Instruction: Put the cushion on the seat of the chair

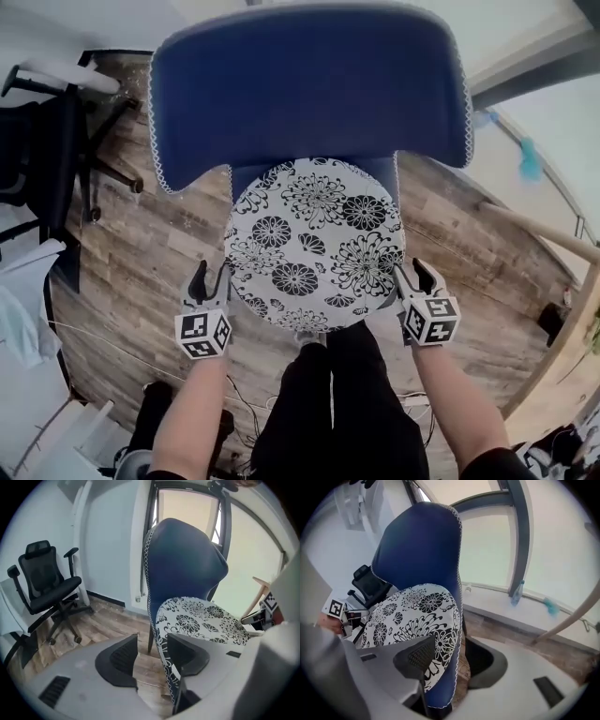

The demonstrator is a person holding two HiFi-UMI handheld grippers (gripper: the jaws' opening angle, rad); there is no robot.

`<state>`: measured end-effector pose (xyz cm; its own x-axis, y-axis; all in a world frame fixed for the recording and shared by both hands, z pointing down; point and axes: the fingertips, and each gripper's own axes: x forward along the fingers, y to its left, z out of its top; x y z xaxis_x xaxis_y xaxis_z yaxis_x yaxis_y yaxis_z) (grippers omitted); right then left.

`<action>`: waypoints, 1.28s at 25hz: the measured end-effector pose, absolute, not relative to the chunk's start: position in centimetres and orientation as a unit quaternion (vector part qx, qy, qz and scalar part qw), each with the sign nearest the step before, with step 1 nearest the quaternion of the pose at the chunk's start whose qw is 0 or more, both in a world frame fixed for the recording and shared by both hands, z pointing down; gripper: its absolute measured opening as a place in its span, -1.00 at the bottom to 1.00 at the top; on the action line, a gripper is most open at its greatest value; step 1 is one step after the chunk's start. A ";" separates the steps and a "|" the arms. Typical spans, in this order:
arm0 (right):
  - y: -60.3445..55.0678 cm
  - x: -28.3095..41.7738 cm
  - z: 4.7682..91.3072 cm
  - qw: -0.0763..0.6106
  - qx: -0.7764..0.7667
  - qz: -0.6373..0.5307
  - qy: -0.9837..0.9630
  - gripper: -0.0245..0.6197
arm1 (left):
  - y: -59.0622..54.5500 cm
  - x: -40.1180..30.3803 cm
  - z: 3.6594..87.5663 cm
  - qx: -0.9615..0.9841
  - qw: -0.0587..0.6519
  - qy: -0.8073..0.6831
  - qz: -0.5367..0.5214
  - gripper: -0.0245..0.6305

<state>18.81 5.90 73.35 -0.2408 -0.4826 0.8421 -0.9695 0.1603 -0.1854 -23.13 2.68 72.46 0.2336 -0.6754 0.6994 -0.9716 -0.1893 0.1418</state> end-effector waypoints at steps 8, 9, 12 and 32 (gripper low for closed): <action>5.6 16.4 66.4 0.295 0.506 0.327 -0.741 -0.30 | 2.8 -22.7 66.2 0.746 0.282 -0.561 0.222 -0.33; 5.6 15.8 65.1 0.291 0.499 0.318 -0.752 -0.30 | 3.2 -22.4 65.2 0.747 0.285 -0.560 0.217 -0.33; 5.8 14.2 60.5 0.263 0.490 0.306 -0.773 -0.30 | 4.3 -21.6 61.5 0.760 0.276 -0.551 0.208 -0.33; 4.6 10.0 34.6 0.123 0.494 0.202 -0.837 -0.66 | 5.7 -19.7 40.4 0.817 0.189 -0.525 0.145 -0.37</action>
<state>10.01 4.65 34.58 -0.4818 -0.7770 0.4051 -0.8763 0.4305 -0.2165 -19.73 5.69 40.36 0.4065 -0.8031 0.4356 -0.9128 -0.3774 0.1560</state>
